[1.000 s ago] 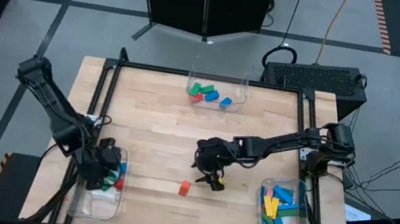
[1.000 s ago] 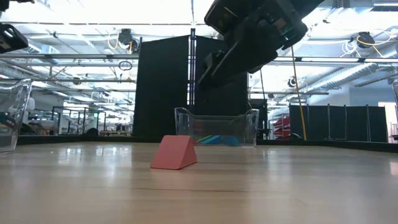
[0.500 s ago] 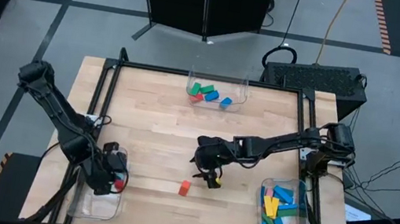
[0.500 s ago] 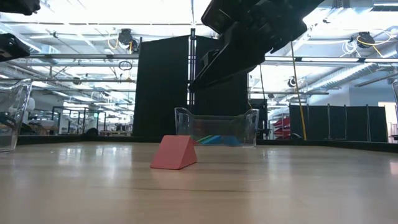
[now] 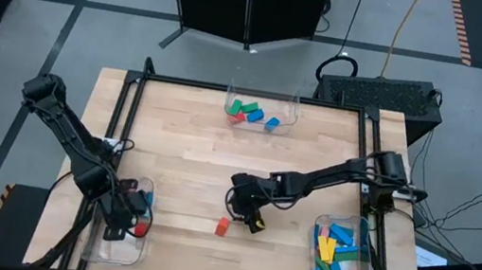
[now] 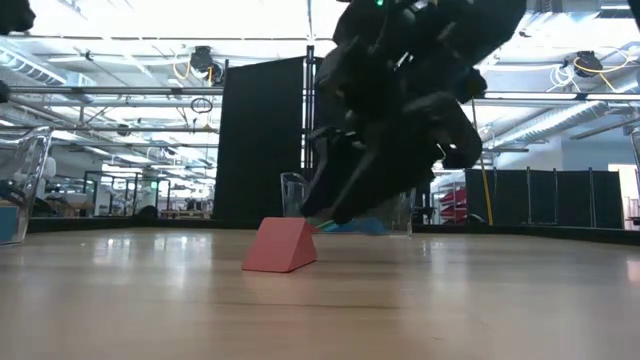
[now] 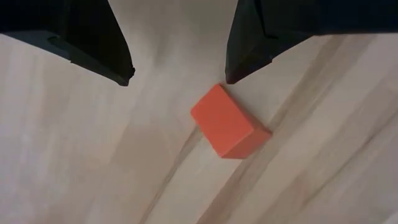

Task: Sort blocks by size
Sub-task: Put the orange triangle block into the top transparent bin

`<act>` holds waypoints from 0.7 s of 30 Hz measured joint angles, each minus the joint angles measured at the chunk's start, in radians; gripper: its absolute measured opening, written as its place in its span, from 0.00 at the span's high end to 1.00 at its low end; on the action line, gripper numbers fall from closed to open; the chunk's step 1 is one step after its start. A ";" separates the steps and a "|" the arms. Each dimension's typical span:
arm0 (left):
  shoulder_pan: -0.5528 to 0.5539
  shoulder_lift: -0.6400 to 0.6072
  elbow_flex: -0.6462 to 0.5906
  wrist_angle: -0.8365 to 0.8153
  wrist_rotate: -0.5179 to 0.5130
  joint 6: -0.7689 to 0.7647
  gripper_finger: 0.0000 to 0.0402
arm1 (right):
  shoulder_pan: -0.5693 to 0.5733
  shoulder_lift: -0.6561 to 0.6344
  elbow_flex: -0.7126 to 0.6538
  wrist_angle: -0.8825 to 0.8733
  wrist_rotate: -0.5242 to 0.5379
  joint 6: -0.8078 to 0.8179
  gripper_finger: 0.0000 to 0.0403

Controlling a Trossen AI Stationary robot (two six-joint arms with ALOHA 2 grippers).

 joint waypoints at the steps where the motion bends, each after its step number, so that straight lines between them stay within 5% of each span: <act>1: 0.000 -0.001 0.000 0.000 0.017 -0.022 0.53 | 0.000 0.007 0.010 -0.002 -0.019 -0.001 0.38; 5: 0.001 -0.012 0.000 -0.002 0.075 -0.075 0.53 | -0.007 0.012 0.028 0.005 -0.183 -0.029 0.38; 10: 0.002 -0.050 0.001 -0.001 0.065 -0.058 0.53 | -0.008 0.012 0.029 0.009 -0.200 -0.109 0.38; 21: 0.002 -0.173 0.112 -0.023 -0.365 0.221 0.53 | -0.020 0.142 0.149 -0.029 -0.272 -0.130 0.38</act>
